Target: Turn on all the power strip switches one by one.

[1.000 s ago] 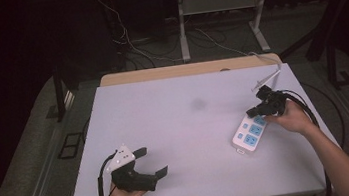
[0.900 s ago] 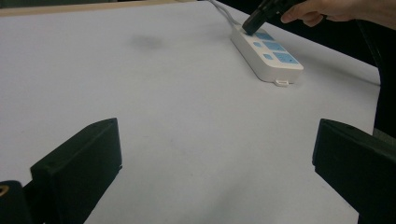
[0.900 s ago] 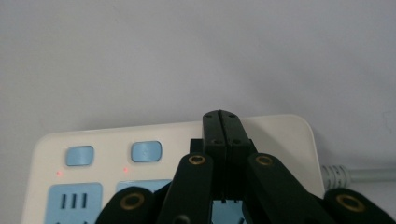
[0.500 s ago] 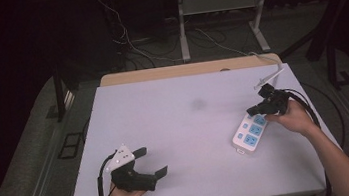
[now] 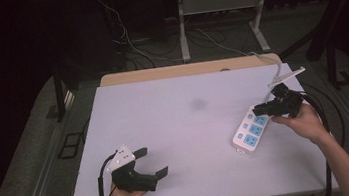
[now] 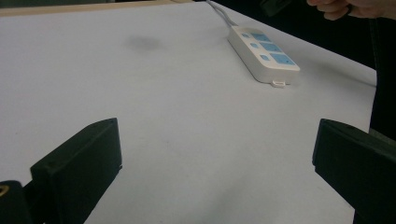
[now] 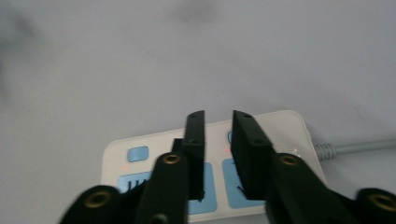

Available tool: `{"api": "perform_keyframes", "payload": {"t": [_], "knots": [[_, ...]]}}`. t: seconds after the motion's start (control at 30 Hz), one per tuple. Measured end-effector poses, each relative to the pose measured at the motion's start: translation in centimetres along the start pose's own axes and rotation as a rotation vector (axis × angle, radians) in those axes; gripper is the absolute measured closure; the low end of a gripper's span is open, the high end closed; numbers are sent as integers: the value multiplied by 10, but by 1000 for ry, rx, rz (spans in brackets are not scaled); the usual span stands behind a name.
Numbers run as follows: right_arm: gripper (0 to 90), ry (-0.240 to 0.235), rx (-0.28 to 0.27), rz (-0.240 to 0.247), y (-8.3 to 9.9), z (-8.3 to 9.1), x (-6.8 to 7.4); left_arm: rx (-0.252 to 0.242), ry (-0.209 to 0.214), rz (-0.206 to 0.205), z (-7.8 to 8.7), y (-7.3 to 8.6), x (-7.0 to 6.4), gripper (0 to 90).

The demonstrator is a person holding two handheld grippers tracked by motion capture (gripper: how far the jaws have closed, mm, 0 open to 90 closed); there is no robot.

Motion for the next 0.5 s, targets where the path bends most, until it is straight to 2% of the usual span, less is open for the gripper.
{"api": "perform_keyframes", "payload": {"t": [0.13,0.2,0.3,0.37,0.4,0.5], "knots": [[467,11,-59,-14,5,11,7,-3,0,0,0,-1,-1,0],[335,25,-90,-39,8,17,9,-4,0,0,0,-1,-1,0],[119,15,-130,-78,14,25,14,-6,0,-1,0,-1,-1,0],[71,3,-155,-94,20,30,17,-6,1,2,0,-1,-1,0],[6,-5,-168,-102,23,32,19,-6,1,1,0,-1,-1,0],[5,-14,-192,-124,35,37,25,-6,2,4,-1,-1,-1,0]]}}
Point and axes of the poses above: each handheld gripper's, and its own axes: z roughly backward along the jaws, y roughly out of its underside, x roughly to its left, the point moved 5 cm from there along -z, roughly forward along the jaws, and after that the axes turned 7 degrees about -z, right-handed, at the moved point
